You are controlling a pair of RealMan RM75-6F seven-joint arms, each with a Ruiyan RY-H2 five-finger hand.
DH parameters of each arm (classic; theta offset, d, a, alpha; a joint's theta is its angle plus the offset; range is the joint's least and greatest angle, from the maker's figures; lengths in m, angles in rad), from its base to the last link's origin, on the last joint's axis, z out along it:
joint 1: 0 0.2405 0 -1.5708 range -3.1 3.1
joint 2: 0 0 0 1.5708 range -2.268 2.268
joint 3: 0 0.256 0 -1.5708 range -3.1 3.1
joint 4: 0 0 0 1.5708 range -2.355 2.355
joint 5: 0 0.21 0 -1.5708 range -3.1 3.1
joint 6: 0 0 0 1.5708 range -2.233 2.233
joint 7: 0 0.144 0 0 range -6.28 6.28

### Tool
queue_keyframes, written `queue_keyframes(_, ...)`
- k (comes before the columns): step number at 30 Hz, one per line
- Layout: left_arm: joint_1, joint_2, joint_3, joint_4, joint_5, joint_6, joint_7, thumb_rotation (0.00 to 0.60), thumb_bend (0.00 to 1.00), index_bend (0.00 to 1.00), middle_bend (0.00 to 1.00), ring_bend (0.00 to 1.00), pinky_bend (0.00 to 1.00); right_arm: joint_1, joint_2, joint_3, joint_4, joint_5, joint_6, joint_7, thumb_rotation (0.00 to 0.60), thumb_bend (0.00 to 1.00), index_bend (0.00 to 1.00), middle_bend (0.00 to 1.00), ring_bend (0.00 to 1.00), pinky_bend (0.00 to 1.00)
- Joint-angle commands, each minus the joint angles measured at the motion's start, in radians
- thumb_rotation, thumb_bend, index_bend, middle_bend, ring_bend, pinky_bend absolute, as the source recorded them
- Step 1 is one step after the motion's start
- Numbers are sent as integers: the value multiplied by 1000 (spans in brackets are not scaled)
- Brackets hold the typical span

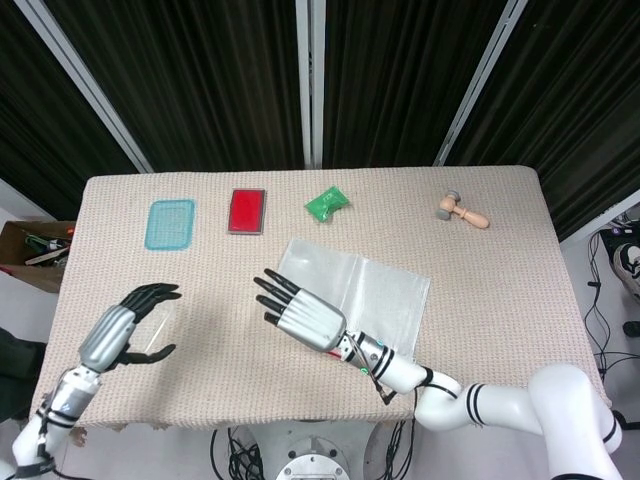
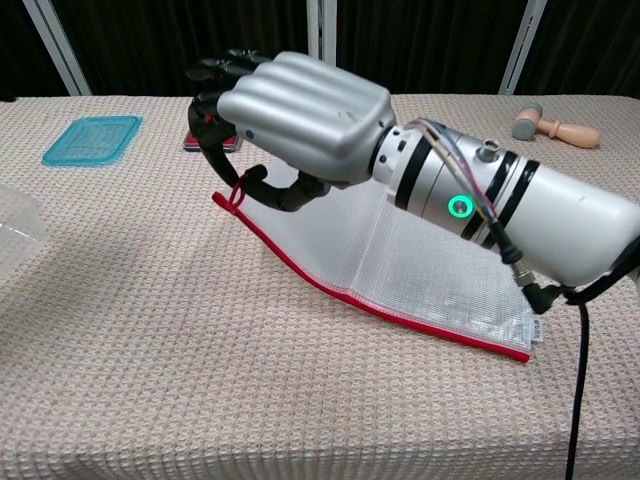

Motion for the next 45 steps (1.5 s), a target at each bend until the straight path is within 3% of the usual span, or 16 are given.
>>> queue_keyframes(1,-107,-51,-38,39,36,-62,-100,600,248,202,116,103,134,20,68,9,-59,-25,-6,7,600,477,785,237,0,0)
queue_keyframes(10,-263,-119,-32,83,74,-156,-167,600,284,216,97,94,134,40,149,18,-113,-59,5,16,600,477,791,240,0,0)
queue_keyframes(19,-358,-183,-35,121,35,-216,-198,600,285,217,94,87,133,77,202,24,-138,-98,-5,36,600,477,803,247,0,0)
queue_keyframes(33,-418,-215,4,138,-9,-257,-229,600,311,330,100,87,134,69,222,23,-168,-102,29,22,600,477,803,240,0,0)
queue_keyframes(45,-432,-250,13,143,-24,-218,-241,600,338,381,112,87,133,62,222,19,-174,-95,35,12,600,477,803,240,0,0)
